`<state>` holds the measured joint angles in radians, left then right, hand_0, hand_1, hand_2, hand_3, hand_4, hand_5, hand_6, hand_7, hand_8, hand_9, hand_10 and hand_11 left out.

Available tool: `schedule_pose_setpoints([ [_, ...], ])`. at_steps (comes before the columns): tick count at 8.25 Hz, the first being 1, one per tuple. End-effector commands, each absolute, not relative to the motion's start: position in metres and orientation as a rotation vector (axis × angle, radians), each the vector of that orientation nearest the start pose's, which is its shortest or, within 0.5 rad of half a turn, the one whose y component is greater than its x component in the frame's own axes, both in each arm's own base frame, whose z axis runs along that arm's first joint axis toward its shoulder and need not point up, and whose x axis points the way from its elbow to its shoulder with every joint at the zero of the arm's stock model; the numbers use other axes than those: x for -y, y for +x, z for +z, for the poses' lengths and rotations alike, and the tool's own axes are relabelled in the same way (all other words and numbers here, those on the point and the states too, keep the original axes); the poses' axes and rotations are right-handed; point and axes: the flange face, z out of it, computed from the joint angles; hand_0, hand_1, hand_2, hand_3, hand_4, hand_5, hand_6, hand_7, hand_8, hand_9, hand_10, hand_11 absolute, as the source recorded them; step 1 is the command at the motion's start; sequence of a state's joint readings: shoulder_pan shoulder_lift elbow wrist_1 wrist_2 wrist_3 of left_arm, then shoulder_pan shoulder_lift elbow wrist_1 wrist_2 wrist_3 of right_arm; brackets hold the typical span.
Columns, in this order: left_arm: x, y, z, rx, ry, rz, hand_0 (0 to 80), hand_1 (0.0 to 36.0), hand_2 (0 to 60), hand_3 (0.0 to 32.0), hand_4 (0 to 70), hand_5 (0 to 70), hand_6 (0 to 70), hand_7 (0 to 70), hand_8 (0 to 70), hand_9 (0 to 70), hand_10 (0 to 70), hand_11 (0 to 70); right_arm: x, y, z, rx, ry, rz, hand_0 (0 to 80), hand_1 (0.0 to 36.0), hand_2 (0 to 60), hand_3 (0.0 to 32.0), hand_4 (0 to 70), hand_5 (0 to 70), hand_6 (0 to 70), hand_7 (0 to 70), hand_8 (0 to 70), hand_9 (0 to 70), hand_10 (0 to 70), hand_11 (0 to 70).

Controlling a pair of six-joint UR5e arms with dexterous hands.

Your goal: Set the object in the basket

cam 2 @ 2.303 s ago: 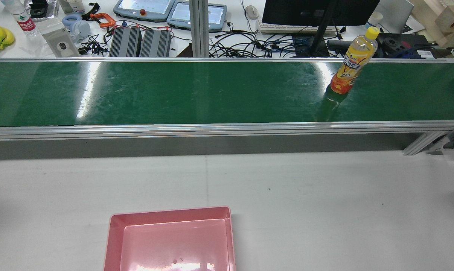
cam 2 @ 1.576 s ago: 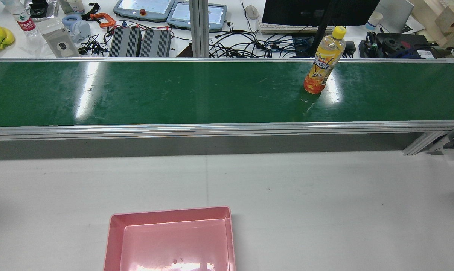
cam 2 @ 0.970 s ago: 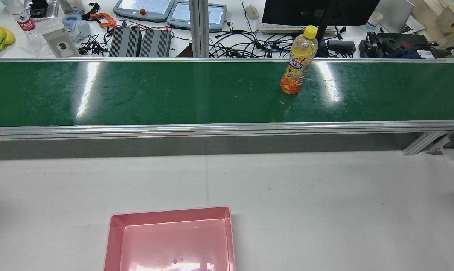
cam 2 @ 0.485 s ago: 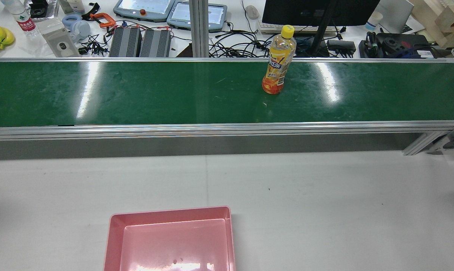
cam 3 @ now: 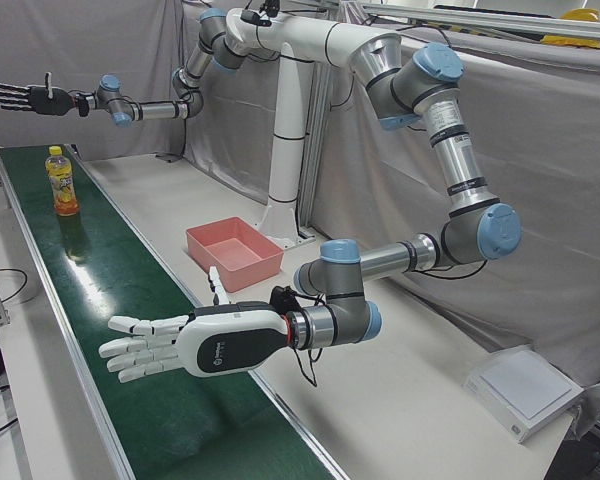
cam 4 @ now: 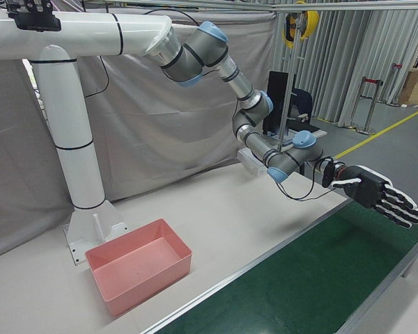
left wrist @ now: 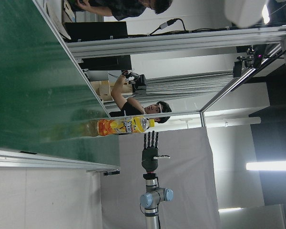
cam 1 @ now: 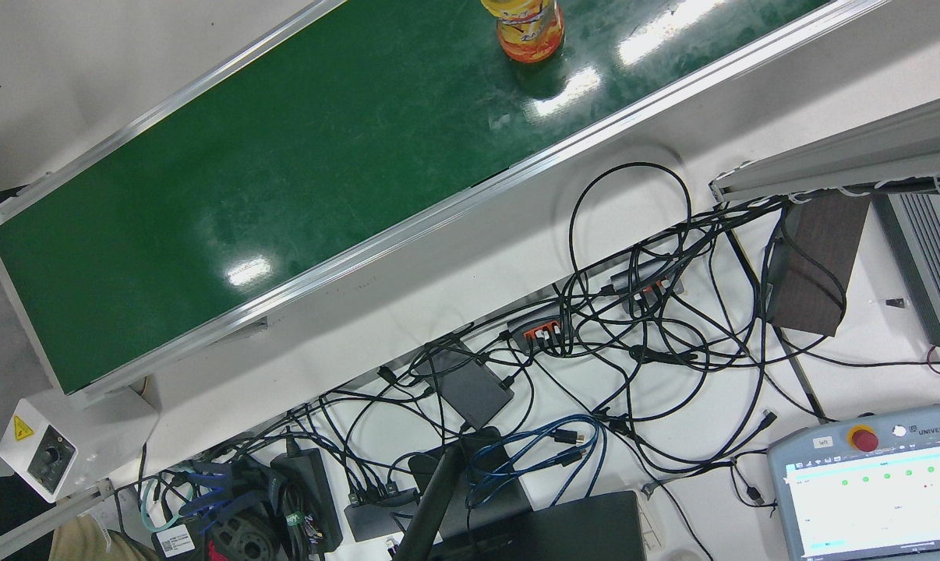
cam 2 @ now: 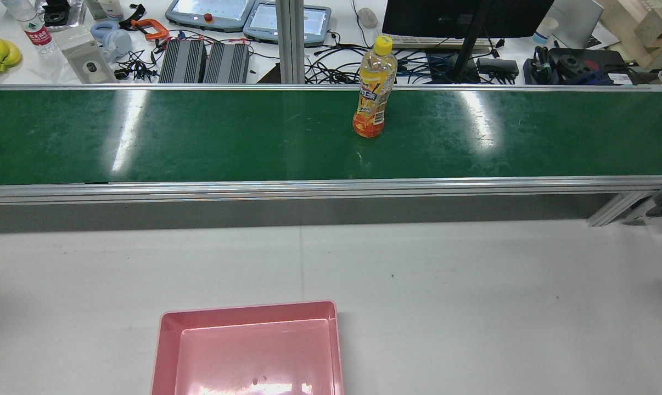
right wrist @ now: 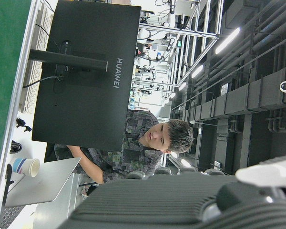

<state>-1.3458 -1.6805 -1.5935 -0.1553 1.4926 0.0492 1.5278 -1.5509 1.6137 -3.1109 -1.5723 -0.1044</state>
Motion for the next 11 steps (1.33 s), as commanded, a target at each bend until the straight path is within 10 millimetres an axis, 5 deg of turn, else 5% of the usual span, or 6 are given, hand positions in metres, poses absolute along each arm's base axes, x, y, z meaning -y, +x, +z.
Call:
schedule_pose_setpoints([
  [1, 0.576, -0.011, 0.600, -2.429, -0.145, -1.817, 65.5, 13.0, 0.0, 0.0, 0.0, 18.8, 0.0, 0.0, 0.0, 0.0, 0.0, 0.0, 0.514, 0.111, 0.653, -2.399, -0.072, -2.179, 0.0, 0.0, 0.0, 0.0, 0.0, 0.0, 0.0, 0.0, 0.0, 0.0, 0.0, 0.0],
  [11, 0.576, -0.008, 0.611, -2.411, -0.143, -1.829, 67.5, 13.4, 0.0, 0.0, 0.0, 20.2, 0.0, 0.0, 0.0, 0.0, 0.0, 0.0, 0.514, 0.111, 0.653, -2.400, -0.074, -2.180, 0.0, 0.0, 0.0, 0.0, 0.0, 0.0, 0.0, 0.0, 0.0, 0.0, 0.0, 0.0],
])
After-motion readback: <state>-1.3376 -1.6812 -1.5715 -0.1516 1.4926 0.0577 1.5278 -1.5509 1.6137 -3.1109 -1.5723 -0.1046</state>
